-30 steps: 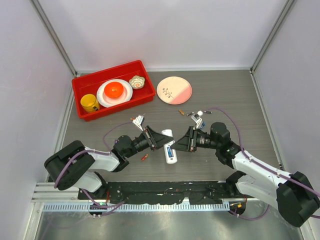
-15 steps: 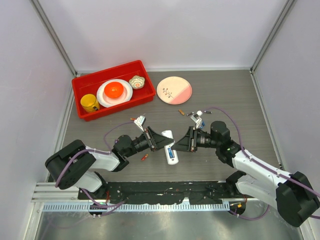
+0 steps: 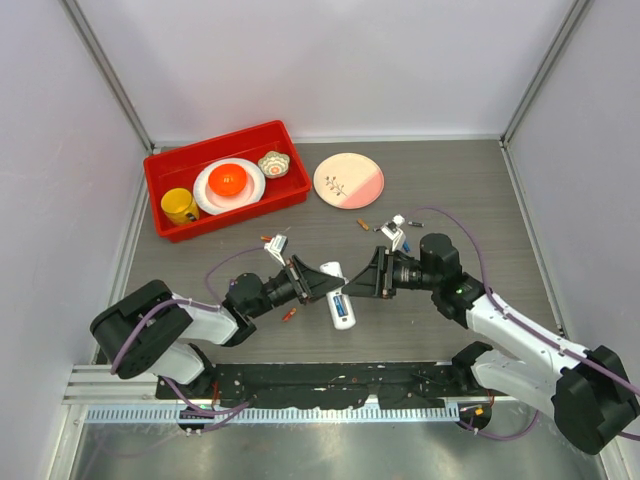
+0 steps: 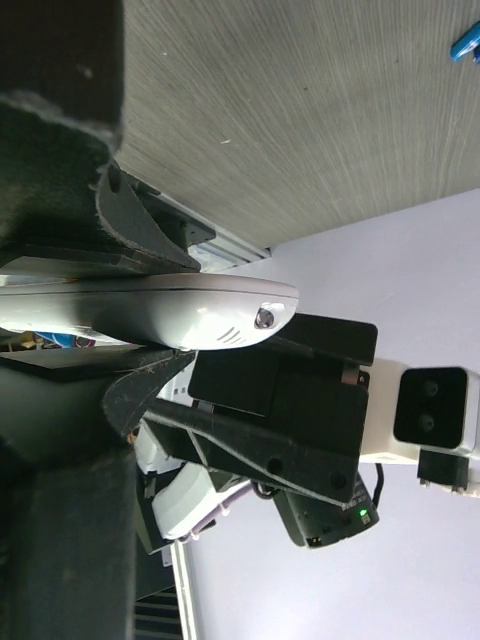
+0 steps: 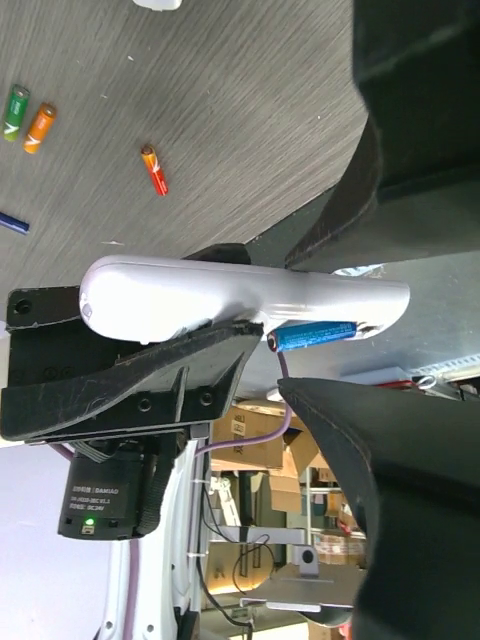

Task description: Load the batteries into the remote control

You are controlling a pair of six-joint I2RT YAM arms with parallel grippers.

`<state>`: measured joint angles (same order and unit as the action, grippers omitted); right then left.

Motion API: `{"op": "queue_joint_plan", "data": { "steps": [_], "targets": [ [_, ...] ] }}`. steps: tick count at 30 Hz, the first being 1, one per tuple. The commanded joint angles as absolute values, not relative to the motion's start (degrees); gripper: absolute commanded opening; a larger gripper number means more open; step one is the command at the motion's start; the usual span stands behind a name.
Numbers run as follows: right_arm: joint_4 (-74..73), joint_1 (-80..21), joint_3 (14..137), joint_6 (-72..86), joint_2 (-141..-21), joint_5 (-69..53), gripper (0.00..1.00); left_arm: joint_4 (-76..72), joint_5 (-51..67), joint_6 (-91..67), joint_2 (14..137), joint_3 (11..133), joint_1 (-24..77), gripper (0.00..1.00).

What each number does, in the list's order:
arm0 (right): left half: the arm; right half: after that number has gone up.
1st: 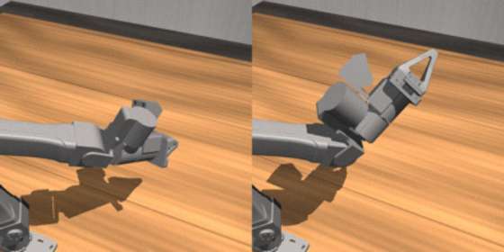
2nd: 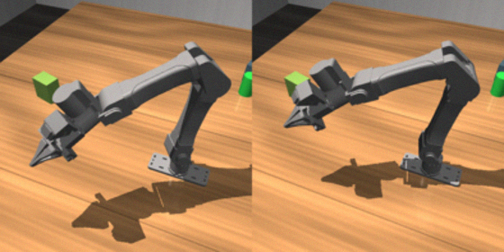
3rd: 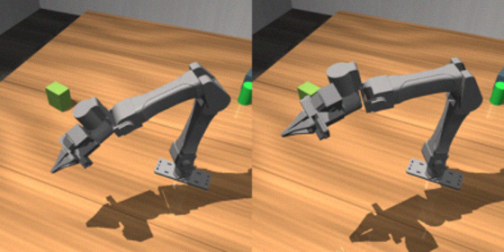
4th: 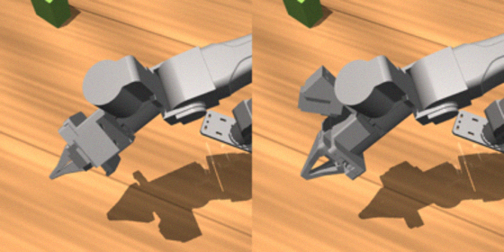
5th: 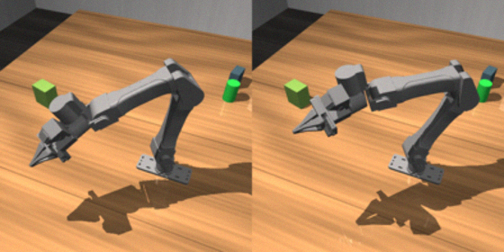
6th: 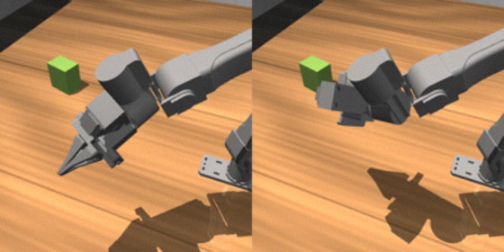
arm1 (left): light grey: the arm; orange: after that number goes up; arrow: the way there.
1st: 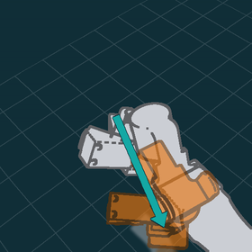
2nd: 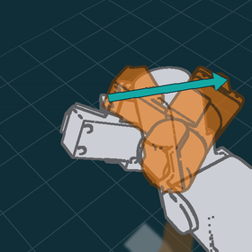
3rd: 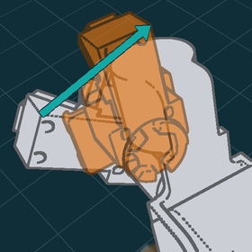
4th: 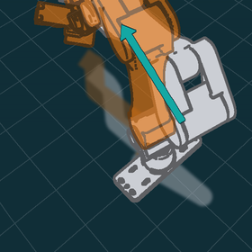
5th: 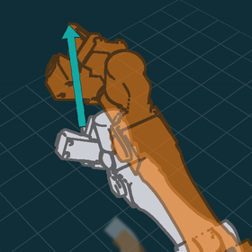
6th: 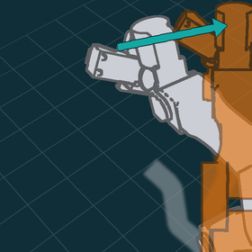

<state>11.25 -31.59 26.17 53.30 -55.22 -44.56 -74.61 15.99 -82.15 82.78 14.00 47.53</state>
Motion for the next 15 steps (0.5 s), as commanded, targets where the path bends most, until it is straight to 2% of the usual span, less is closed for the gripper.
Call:
{"op": "queue_joint_plan", "data": {
  "steps": [1, 3, 8, 13, 15],
  "targets": [
    [2.84, -31.11, 31.63, 48.0, -53.53, -41.67, 0.54, -88.59, 12.13, -81.3, 82.26, 13.36, 47.29, 0.0],
    [0.36, -31.2, 33.57, 45.71, -53.35, -40.52, 0.56, -88.59, 11.78, -81.3, 82.62, 13.53, 47.11, 0.0],
    [-21.15, -31.2, 44.43, 33.08, -51.95, -26.42, 0.56, -88.59, 6.18, -79.2, 82.71, 12.83, 46.85, 0.0],
    [-35.74, -33.82, 54.04, 25.41, -54.4, -15.04, 0.5, -87.37, 0.53, -75.15, 82.79, 13.18, 46.93, 0.0],
    [-37.17, -35.94, 56.68, 24.35, -55.98, -10.05, 0.47, -87.36, -2.17, -74.19, 83.4, 13.36, 46.93, 0.0]
  ]
}}
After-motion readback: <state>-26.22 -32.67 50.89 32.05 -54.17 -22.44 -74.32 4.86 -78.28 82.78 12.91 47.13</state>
